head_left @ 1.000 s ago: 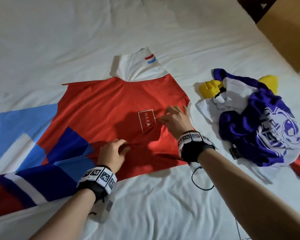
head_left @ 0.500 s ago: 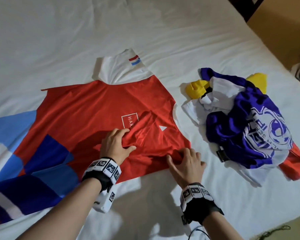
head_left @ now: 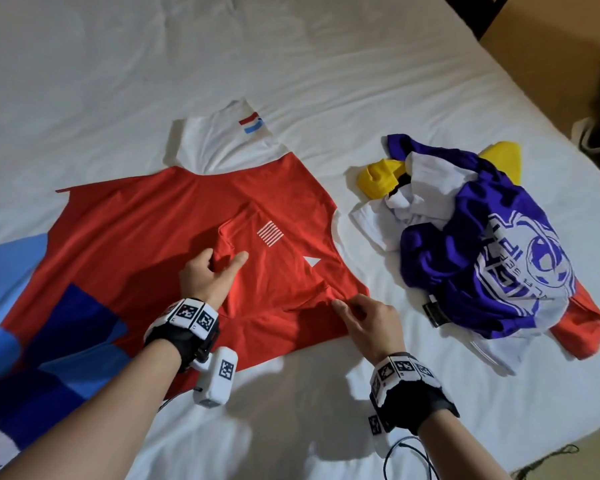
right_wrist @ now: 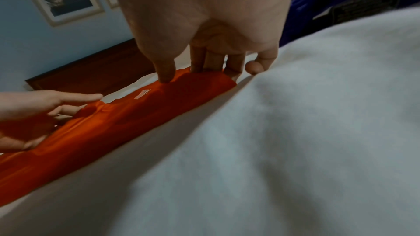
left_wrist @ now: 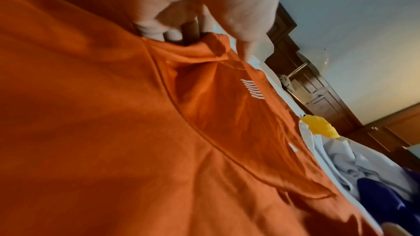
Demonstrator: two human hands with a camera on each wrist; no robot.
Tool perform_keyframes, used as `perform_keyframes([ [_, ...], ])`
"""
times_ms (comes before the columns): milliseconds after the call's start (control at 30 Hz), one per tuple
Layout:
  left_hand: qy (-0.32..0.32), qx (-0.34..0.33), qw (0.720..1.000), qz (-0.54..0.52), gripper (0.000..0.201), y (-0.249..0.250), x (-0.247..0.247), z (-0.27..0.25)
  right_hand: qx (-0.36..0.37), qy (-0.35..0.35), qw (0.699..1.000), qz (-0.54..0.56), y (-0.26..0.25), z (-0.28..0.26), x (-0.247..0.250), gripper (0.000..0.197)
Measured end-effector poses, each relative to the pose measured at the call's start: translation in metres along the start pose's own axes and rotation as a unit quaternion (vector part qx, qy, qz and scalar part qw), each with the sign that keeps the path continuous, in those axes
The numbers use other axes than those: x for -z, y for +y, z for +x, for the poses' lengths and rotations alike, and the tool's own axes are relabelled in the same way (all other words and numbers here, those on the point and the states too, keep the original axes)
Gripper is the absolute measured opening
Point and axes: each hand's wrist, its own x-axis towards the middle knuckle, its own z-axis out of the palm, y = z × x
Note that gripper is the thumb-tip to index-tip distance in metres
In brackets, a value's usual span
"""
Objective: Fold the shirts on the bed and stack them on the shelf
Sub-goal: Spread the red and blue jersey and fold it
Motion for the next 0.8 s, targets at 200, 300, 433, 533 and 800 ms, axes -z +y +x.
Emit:
perform_keyframes([
  [200, 0.010, -0.018, 0.998, -0.061, 0.025, -0.003, 0.000, 0.020, -0.024, 0.011, 1.000, -0.004, 0.002, 0.003, 0.002, 0.032],
  [300, 0.021, 0.009, 0.996, -0.082, 0.014, -0.009, 0.002, 0.026, -0.029, 0.000, 0.999, -0.023, 0.003, 0.003, 0.003, 0.040],
  [433, 0.016, 0.040, 0.996, -0.079, 0.020, -0.008, -0.001, 0.034, -0.051, -0.015, 0.998, -0.029, -0.001, 0.003, 0.006, 0.035],
  [533, 0.044, 0.034, 0.991, -0.121, 0.012, -0.001, -0.001, 0.034, -0.059, -0.025, 0.997, -0.048, -0.001, 0.004, 0.007, 0.028],
  [800, 0.053, 0.064, 0.994, -0.073, 0.034, -0.004, 0.014, 0.027, 0.056, 0.057, 0.996, -0.036, -0.058, 0.029, 0.003, 0.033],
])
